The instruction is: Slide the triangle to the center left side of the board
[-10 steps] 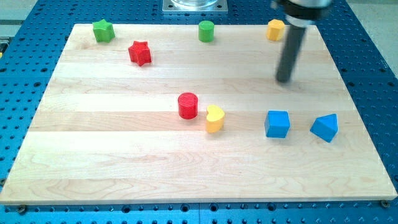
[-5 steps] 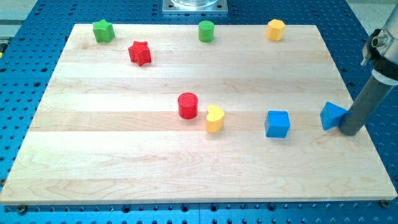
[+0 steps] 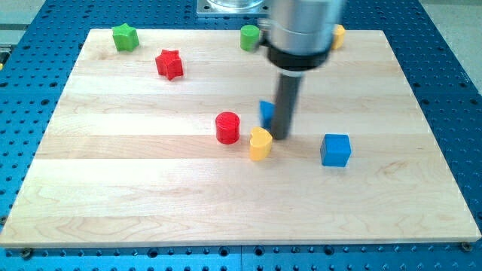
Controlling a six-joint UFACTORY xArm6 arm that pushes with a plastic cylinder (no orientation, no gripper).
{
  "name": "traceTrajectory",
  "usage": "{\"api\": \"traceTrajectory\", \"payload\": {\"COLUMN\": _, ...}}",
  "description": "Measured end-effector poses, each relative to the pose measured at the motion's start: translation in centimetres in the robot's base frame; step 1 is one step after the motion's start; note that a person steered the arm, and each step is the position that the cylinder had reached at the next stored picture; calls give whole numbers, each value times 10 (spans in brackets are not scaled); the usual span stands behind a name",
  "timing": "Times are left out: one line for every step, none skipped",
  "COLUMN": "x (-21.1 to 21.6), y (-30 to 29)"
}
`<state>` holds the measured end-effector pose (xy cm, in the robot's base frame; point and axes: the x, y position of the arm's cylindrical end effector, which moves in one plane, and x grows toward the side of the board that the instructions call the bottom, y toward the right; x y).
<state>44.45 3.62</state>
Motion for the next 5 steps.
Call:
{"api": "traceTrajectory", "payload": {"x": -24, "y": -40}}
{"api": "traceTrajectory", "payload": {"x": -26, "y": 17}}
{"api": "traceTrajectory", "payload": {"x": -33, "y": -24}}
{"api": "traceTrajectory", "payload": {"x": -40, "y": -17}}
{"api": "traceTrajectory", "payload": {"x": -31, "y": -99}}
